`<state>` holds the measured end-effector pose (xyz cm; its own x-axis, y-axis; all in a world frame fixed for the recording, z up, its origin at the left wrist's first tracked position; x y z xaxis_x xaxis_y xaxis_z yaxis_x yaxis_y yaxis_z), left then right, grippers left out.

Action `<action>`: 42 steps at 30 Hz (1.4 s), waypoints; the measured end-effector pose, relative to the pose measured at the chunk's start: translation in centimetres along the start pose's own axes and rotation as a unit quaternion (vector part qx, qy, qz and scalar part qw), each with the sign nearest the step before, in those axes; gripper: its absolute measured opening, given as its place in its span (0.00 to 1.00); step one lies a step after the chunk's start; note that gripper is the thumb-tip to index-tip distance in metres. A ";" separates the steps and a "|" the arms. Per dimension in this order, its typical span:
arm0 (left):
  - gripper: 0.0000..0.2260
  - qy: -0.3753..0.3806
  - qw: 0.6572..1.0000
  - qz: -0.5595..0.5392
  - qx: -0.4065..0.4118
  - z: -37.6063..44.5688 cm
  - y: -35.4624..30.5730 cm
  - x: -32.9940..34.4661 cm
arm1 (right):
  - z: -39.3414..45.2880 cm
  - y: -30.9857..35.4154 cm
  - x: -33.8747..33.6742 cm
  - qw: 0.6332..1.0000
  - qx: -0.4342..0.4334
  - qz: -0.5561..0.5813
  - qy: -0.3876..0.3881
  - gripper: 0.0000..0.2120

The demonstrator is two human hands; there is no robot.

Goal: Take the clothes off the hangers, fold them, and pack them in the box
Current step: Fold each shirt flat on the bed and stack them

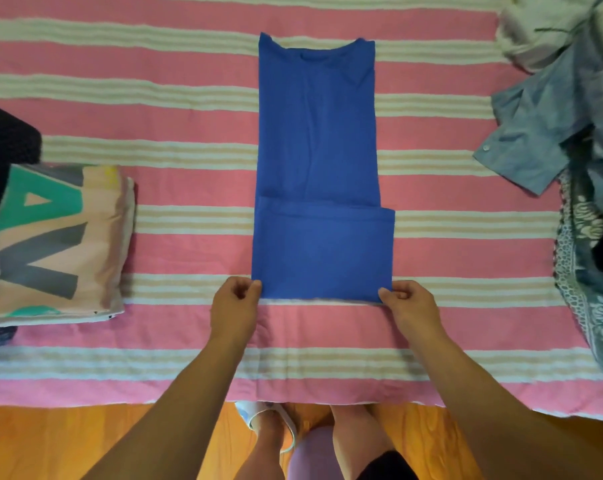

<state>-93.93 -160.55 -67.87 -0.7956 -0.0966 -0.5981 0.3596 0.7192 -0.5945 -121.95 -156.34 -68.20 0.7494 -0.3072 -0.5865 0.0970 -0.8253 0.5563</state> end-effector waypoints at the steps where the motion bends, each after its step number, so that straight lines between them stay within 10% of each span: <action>1: 0.10 0.005 1.000 0.008 0.001 0.0 0.0 0.1 | -0.2 0.0 0.0 1.000 0.003 0.003 0.004 0.05; 11: 0.12 0.019 0.999 -0.002 -0.034 -1.0 2.6 -1.2 | -0.7 -0.8 0.1 0.996 -0.026 0.066 -0.052 0.04; 24: 0.16 0.089 0.977 0.178 0.073 -1.4 4.1 -2.7 | -1.7 -3.3 -1.1 0.986 -0.025 -0.158 0.036 0.20; 29: 0.11 0.166 0.957 0.239 -0.004 -5.2 8.2 -4.3 | -5.8 -7.0 -3.5 0.974 -0.008 -0.215 0.069 0.22; 37: 0.10 0.050 0.996 0.076 0.027 -2.2 3.3 -1.0 | 0.3 -1.3 -1.2 0.997 0.012 -0.055 0.051 0.06; 42: 0.06 0.013 0.998 0.059 0.028 -0.7 2.4 -0.4 | 1.7 0.0 -0.3 0.989 -0.122 -0.075 0.038 0.03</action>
<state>-93.05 -158.31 -68.67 -0.7584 0.0056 -0.6517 0.4777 0.6850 -0.5501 -123.28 -157.07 -69.07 0.7609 -0.1452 -0.6325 0.3594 -0.7172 0.5970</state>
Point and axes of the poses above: each hand's wrist, its own z-axis towards the middle knuckle, its own x-axis out of the palm, y = z × x, the point moved 2 cm from there along z, towards the middle knuckle, and after that the axes turned 12 degrees about -y, right-handed, at the moved point
